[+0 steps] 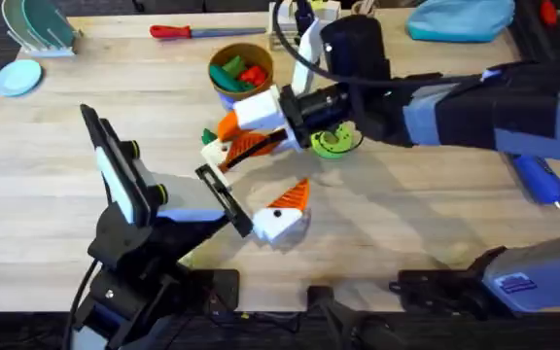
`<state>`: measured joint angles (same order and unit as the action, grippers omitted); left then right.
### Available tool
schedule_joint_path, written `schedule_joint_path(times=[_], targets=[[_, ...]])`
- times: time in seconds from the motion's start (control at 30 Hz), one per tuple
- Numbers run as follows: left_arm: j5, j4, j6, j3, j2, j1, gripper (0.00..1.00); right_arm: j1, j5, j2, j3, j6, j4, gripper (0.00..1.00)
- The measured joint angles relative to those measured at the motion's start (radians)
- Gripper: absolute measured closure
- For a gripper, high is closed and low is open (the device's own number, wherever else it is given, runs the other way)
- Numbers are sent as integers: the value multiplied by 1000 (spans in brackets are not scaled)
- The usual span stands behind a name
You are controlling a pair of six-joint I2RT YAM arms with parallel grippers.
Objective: Pick up the gripper from the table and insert it into the empty holder that is missing its gripper. Then pick up a screw, insert it into the mounting hole, and use the screwdriver to tighten it. Finally, clean up the table by picking up the vegetable and placing it into the bucket.
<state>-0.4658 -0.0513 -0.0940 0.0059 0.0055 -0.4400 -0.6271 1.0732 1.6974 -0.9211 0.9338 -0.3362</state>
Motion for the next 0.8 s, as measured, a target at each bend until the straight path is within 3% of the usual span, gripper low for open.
schedule_joint_path(times=[0.13, 0.5, 0.63, 0.8], targets=[[-6, 0, 0, 0, 0, 0, 9, 48, 6, 0, 0, -31, 0, 117], [-10, 0, 0, 0, 0, 0, 8, 294, -56, -21, -4, -182, 30, 99], [-10, 0, 0, 0, 0, 0, 8, 361, -148, -101, -38, -273, 222, 96], [-10, 0, 0, 0, 0, 0, 8, 373, -382, -229, -143, -481, 657, 94]])
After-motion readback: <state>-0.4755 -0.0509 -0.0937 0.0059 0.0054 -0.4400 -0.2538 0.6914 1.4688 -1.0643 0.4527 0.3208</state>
